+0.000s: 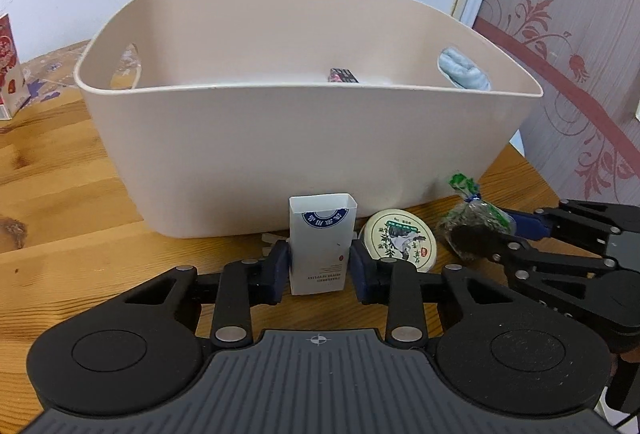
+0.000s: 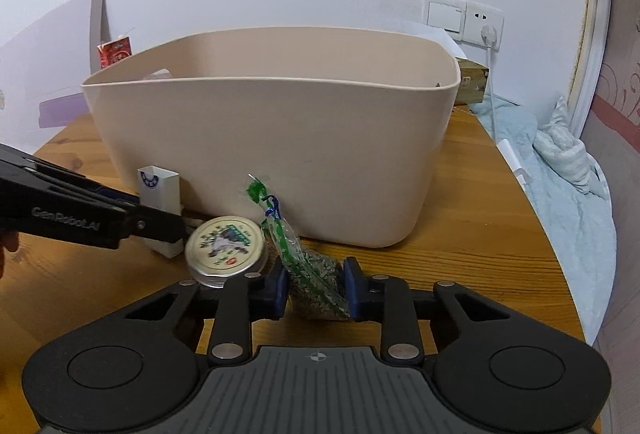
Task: Organize objects
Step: 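Grasp white small box with left tool while right grasps green herb bag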
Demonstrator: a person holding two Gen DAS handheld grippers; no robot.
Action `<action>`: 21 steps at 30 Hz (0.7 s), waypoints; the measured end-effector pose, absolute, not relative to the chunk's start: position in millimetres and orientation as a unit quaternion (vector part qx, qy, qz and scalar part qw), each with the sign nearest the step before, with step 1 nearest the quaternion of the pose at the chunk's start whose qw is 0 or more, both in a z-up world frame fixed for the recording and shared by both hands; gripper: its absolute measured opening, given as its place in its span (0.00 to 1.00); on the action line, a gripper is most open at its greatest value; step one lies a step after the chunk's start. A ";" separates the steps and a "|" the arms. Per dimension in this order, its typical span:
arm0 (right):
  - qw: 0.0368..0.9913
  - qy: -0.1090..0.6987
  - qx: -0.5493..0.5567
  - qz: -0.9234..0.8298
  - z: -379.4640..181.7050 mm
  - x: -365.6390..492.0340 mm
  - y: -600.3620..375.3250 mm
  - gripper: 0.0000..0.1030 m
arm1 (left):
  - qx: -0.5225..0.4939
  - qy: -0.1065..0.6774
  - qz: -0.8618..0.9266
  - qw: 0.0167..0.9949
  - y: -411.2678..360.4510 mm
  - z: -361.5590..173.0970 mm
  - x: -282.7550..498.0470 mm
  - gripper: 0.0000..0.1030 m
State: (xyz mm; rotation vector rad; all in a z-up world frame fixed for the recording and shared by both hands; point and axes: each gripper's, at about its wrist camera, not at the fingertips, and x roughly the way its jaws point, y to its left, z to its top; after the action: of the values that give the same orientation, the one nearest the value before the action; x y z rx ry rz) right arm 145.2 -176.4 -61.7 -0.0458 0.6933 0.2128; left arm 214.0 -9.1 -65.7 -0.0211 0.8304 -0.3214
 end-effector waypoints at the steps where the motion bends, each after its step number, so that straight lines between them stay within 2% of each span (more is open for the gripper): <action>1: 0.936 0.336 -0.021 0.104 -59.8 142.5 -175.9 0.26 | -0.011 0.399 -0.155 0.904 -8.2 -63.5 212.2 0.32; 11: 0.953 0.283 -0.008 0.113 -20.9 113.6 -176.4 0.26 | -0.007 0.363 -0.154 0.919 2.5 -24.2 184.8 0.31; 21: 0.970 0.205 0.004 0.129 36.3 120.8 -181.5 0.26 | -0.008 0.291 -0.142 0.946 14.9 40.8 178.5 0.31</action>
State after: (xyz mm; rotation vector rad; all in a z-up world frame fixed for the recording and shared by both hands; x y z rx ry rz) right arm 120.8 -181.5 36.3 0.0082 0.4145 0.2611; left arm 178.5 14.9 40.8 -0.0168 0.5936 -0.2902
